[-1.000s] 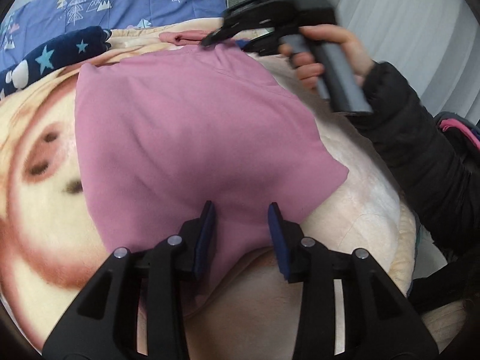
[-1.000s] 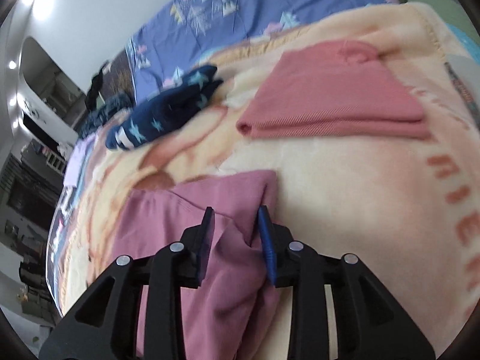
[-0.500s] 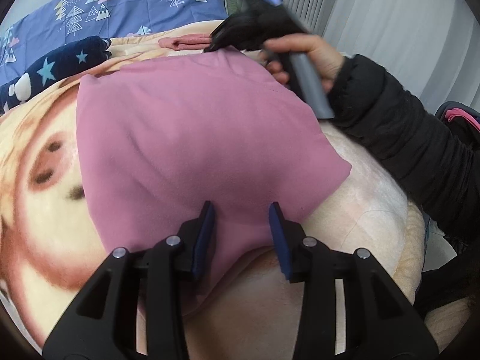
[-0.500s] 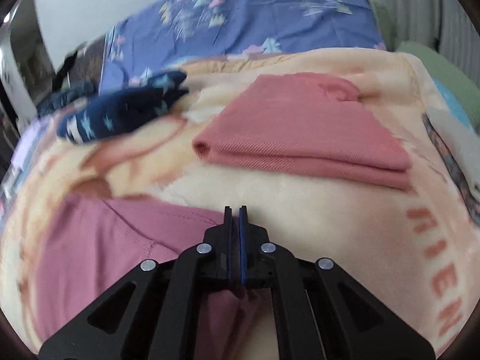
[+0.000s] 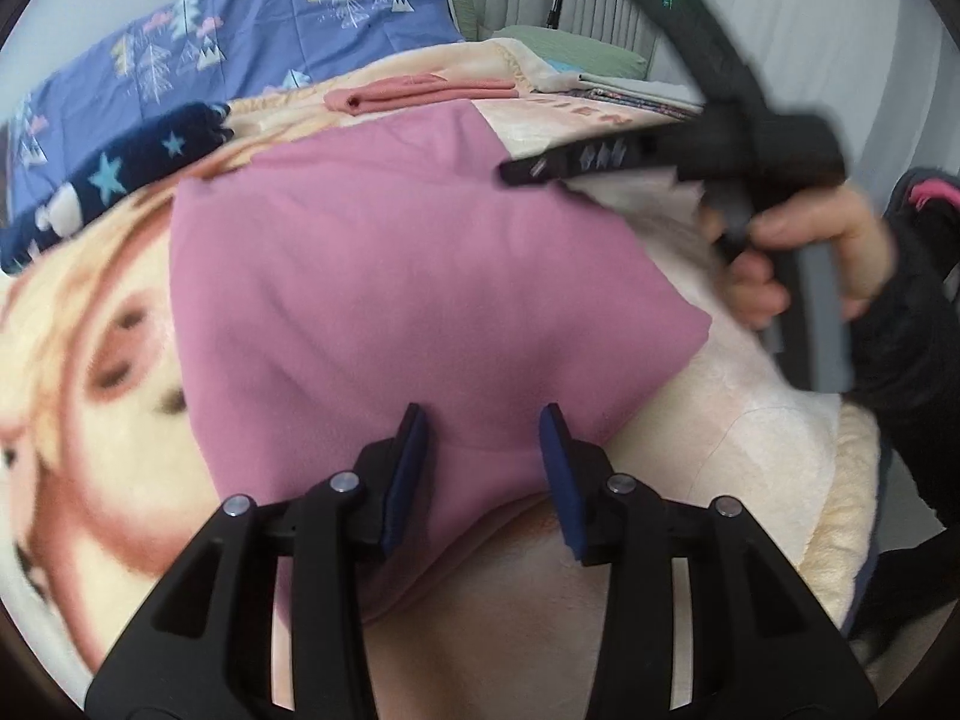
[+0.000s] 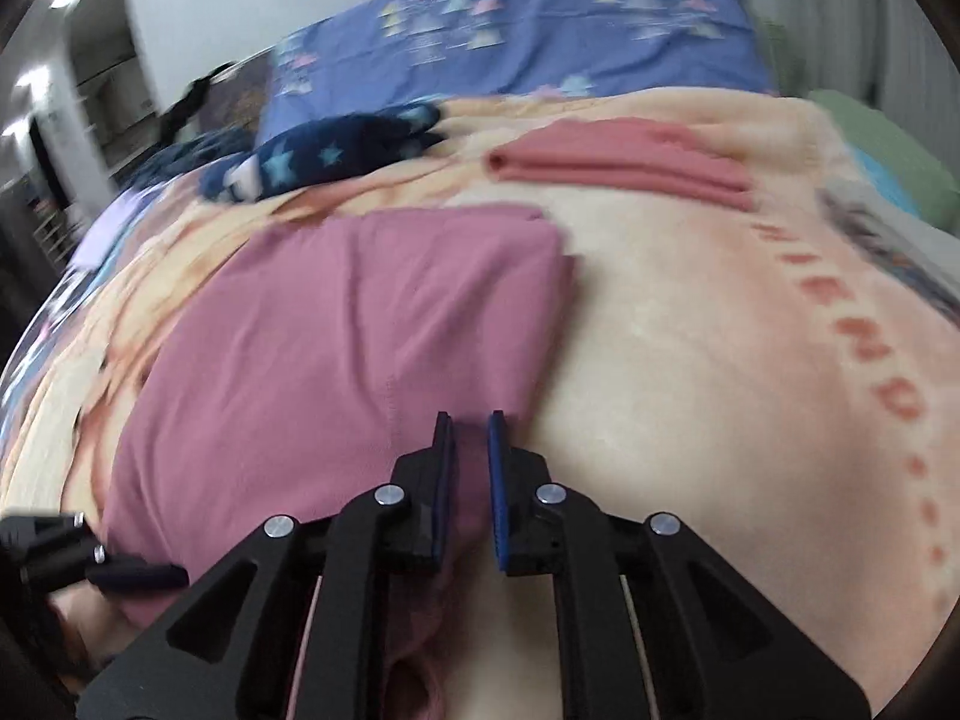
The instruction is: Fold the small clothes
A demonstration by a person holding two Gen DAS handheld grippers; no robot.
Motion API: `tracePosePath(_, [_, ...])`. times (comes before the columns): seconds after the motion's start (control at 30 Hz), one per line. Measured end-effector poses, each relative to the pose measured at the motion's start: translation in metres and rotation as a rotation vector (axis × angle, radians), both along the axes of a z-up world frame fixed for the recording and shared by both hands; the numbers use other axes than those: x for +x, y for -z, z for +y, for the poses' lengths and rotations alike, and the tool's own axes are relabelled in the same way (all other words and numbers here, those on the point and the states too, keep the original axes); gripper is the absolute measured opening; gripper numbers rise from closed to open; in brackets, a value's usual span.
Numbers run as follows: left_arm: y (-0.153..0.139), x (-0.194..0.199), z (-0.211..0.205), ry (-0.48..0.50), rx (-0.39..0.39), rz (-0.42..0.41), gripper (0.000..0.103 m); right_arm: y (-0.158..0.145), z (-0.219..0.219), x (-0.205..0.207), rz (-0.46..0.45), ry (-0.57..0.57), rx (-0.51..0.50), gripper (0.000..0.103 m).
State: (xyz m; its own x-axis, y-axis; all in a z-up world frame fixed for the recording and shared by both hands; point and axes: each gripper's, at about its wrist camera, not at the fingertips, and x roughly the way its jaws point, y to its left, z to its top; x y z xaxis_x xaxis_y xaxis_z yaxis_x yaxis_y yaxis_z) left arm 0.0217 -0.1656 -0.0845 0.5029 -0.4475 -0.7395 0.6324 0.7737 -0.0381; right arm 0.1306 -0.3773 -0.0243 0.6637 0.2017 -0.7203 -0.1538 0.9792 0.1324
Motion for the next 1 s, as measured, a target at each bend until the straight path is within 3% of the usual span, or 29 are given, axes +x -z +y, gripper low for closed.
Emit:
tracePosePath(0.1, [-0.008,-0.006,0.004,-0.046,0.023,-0.049,0.055,-0.019,0.004,-0.020,-0.079,-0.026,0.003,0.013])
tracePosePath(0.17, [-0.014,-0.008,0.009,-0.065,0.008,-0.056,0.056,-0.020,0.005,-0.031,-0.100,-0.043,-0.039,0.019])
tracePosePath(0.23, [-0.021,-0.008,0.015,-0.088,0.000,-0.066,0.057,-0.017,-0.001,-0.034,-0.090,-0.035,-0.051,0.024])
tracePosePath(0.33, [-0.030,-0.008,0.023,-0.116,0.004,-0.097,0.064,-0.012,-0.018,-0.035,-0.044,0.000,0.014,0.031])
tracePosePath(0.5, [-0.042,0.005,0.047,-0.210,0.020,-0.132,0.075,-0.008,-0.030,-0.043,0.005,-0.013,0.100,0.031])
tracePosePath(0.6, [-0.043,0.019,0.065,-0.277,0.003,-0.104,0.075,-0.008,-0.027,-0.042,0.014,-0.041,0.151,0.033])
tracePosePath(0.67, [-0.042,0.030,0.075,-0.305,-0.019,-0.071,0.075,-0.005,-0.030,-0.040,0.024,-0.033,0.180,0.054])
tracePosePath(0.7, [-0.042,0.035,0.081,-0.315,-0.045,-0.044,0.075,-0.003,-0.032,-0.038,0.034,-0.027,0.195,0.056])
tracePosePath(0.8, [-0.040,0.049,0.091,-0.322,-0.108,0.019,0.075,0.006,-0.038,-0.029,0.082,-0.041,0.277,0.056])
tracePosePath(1.0, [-0.027,0.081,0.082,-0.295,-0.114,0.099,0.075,0.010,-0.046,-0.013,0.119,-0.070,0.410,0.059])
